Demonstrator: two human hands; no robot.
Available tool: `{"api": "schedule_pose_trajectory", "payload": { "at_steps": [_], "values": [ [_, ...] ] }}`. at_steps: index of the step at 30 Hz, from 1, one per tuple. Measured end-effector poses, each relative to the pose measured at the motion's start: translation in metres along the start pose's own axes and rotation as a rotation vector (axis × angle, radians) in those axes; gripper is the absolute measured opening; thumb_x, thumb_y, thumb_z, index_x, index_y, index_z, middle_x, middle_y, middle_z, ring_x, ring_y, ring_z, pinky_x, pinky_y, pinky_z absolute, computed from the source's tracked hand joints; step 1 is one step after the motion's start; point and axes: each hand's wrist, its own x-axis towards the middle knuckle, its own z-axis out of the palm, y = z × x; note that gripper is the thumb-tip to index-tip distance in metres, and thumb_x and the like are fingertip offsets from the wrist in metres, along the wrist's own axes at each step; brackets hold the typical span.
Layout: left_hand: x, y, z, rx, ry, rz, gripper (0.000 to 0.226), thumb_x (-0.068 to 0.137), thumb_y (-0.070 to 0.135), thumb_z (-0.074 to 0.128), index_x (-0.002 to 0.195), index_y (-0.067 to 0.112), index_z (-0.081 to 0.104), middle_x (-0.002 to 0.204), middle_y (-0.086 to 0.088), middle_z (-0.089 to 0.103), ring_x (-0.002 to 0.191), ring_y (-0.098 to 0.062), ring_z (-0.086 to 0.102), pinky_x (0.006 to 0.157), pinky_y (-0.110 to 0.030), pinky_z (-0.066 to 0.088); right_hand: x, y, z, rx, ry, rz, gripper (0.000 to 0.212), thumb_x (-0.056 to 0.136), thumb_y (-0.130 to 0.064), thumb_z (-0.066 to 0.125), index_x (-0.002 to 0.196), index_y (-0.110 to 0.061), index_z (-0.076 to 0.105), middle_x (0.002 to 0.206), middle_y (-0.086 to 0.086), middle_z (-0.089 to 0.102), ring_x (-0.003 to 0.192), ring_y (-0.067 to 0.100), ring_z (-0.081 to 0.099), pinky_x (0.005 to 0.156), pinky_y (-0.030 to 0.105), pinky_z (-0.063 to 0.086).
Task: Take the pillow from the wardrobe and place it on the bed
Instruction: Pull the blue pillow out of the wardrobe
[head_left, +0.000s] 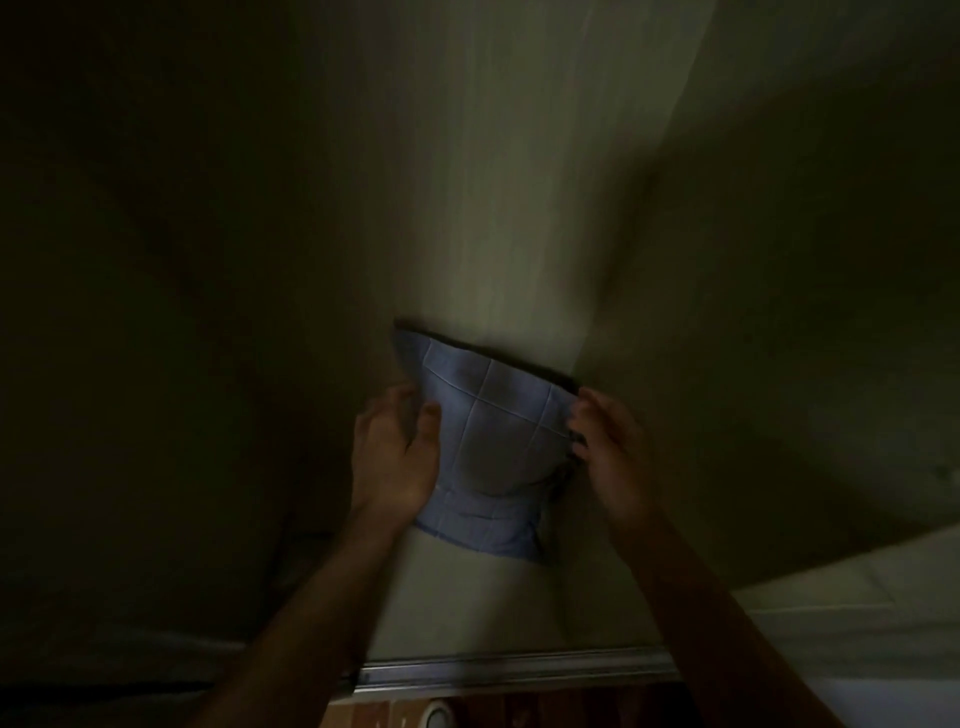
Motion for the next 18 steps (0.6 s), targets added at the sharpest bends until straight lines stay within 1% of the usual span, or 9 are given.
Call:
{"api": "schedule_pose_trajectory", "payload": {
  "at_steps": [4, 8, 11, 12, 14, 16, 18],
  "values": [
    [0.02, -0.019, 0.009, -0.037, 0.02, -0.006, 0.036, 0.096, 0.019, 0.054, 0.13, 0.006, 0.058, 0.13, -0.016, 0.061, 0.122, -0.03, 0.055, 0.107, -0.042, 0.041, 0.019, 0.021, 0.014, -0.03, 0.018, -0.008, 0.027, 0.098, -0.024, 0.06, 0.124, -0.021, 0.063, 0.127, 0.01, 0.066, 0.117, 0.025, 0.063, 0.103, 0.053, 0.049],
    [0.035, -0.047, 0.028, -0.087, 0.048, -0.034, 0.033, 0.095, 0.02, 0.057, 0.125, 0.008, 0.061, 0.125, -0.015, 0.064, 0.117, -0.031, 0.059, 0.104, -0.046, 0.044, 0.035, 0.049, 0.021, -0.051, 0.026, -0.034, 0.033, 0.097, -0.024, 0.062, 0.127, -0.014, 0.064, 0.126, 0.009, 0.066, 0.117, 0.025, 0.062, 0.101, 0.05, 0.051],
    [0.04, -0.07, 0.049, -0.149, 0.051, -0.052, 0.04, 0.091, 0.031, 0.054, 0.125, 0.01, 0.061, 0.123, -0.013, 0.065, 0.116, -0.028, 0.06, 0.103, -0.047, 0.046, 0.044, 0.077, 0.023, -0.03, 0.018, -0.028, 0.034, 0.096, -0.023, 0.061, 0.129, -0.013, 0.063, 0.129, 0.009, 0.066, 0.117, 0.021, 0.062, 0.101, 0.044, 0.052],
    [0.042, -0.079, 0.058, -0.166, 0.046, -0.059, 0.043, 0.089, 0.034, 0.053, 0.125, 0.011, 0.061, 0.124, -0.012, 0.065, 0.116, -0.027, 0.06, 0.103, -0.046, 0.046, 0.046, 0.088, 0.023, -0.029, 0.007, -0.023, 0.036, 0.097, -0.023, 0.061, 0.13, -0.012, 0.062, 0.131, 0.008, 0.065, 0.119, 0.021, 0.061, 0.102, 0.044, 0.051],
    [0.044, -0.103, 0.078, -0.168, 0.039, -0.065, 0.042, 0.091, 0.032, 0.054, 0.126, 0.01, 0.059, 0.124, -0.013, 0.064, 0.116, -0.028, 0.06, 0.103, -0.047, 0.046, 0.051, 0.115, 0.021, -0.032, -0.01, -0.017, 0.039, 0.098, -0.025, 0.059, 0.134, -0.011, 0.059, 0.134, 0.007, 0.063, 0.123, 0.021, 0.059, 0.104, 0.046, 0.049],
    [0.046, -0.129, 0.1, -0.144, 0.026, -0.061, 0.042, 0.091, 0.033, 0.054, 0.125, 0.009, 0.059, 0.121, -0.015, 0.065, 0.114, -0.03, 0.061, 0.1, -0.048, 0.047, 0.056, 0.146, 0.019, -0.033, -0.01, -0.003, 0.038, 0.099, -0.025, 0.057, 0.134, -0.011, 0.059, 0.133, 0.007, 0.063, 0.123, 0.022, 0.059, 0.106, 0.05, 0.048],
    [0.049, -0.156, 0.121, -0.137, 0.023, -0.066, 0.038, 0.093, 0.03, 0.055, 0.124, 0.009, 0.059, 0.12, -0.015, 0.065, 0.113, -0.03, 0.061, 0.099, -0.047, 0.048, 0.063, 0.176, 0.019, -0.018, -0.007, 0.016, 0.037, 0.099, -0.022, 0.057, 0.133, -0.011, 0.059, 0.133, 0.007, 0.063, 0.124, 0.022, 0.058, 0.107, 0.051, 0.046]
  ]
}}
